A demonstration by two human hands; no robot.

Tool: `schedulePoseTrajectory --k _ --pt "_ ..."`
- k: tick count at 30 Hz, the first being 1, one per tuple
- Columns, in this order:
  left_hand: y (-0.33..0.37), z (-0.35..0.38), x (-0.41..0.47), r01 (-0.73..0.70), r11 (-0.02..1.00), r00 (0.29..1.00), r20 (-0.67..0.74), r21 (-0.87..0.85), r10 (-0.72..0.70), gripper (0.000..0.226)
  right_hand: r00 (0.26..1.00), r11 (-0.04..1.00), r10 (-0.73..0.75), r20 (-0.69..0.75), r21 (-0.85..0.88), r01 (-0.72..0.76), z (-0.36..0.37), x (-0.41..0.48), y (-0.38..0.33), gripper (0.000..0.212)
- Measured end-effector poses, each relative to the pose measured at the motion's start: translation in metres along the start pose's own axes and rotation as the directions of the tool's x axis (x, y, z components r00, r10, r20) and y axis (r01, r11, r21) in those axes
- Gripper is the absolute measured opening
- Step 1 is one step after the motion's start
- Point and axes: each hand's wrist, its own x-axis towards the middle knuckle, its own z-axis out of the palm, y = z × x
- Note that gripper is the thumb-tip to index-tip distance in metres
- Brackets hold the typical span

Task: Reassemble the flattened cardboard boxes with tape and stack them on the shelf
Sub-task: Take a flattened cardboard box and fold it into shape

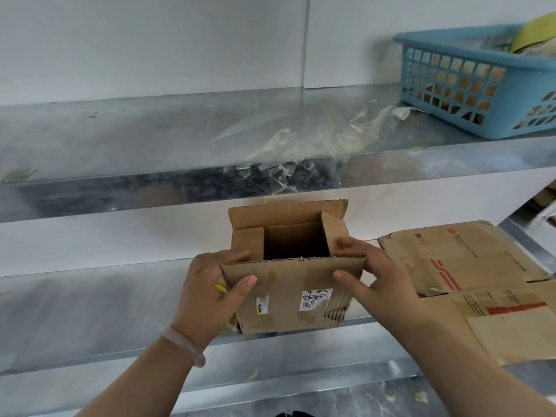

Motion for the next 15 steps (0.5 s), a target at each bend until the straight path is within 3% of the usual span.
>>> schedulePoseTrajectory --k 1,4,6,8,11,13,15 --pt "0.002 0.0 0.001 0.003 1.0 1.0 0.0 0.003 -0.003 0.023 0.999 0.999 0.036 -0.007 -0.002 -0.036 0.0 0.002 0.001 0.038" --pt "0.01 -0.002 0.008 0.098 0.993 0.995 0.041 -0.069 -0.095 0.032 0.992 0.992 0.126 0.013 -0.018 -0.126 -0.005 0.011 0.002 0.025" --pt "0.011 -0.002 0.016 0.208 0.969 0.976 0.089 -0.135 -0.198 0.008 0.989 0.989 0.147 0.002 -0.008 -0.147 -0.009 0.019 0.0 0.033" --pt "0.01 0.0 0.023 0.239 0.963 0.968 0.102 -0.124 -0.227 0.041 0.995 0.995 0.102 -0.01 -0.014 -0.103 -0.012 0.028 0.0 0.066" --pt "0.007 0.002 0.029 0.243 0.962 0.962 0.16 -0.123 -0.223 0.099 0.993 0.994 0.048 0.104 -0.107 -0.037 -0.015 0.041 0.002 0.107" --pt "0.005 0.0 0.034 0.237 0.965 0.953 0.221 -0.11 -0.209 0.1 0.982 0.984 0.048 0.182 -0.178 -0.015 -0.017 0.049 0.002 0.11" --pt "0.003 -0.001 0.036 0.174 0.982 0.965 0.21 -0.07 -0.157 0.073 0.985 0.972 0.024 0.171 -0.235 0.017 -0.018 0.054 0.003 0.092"
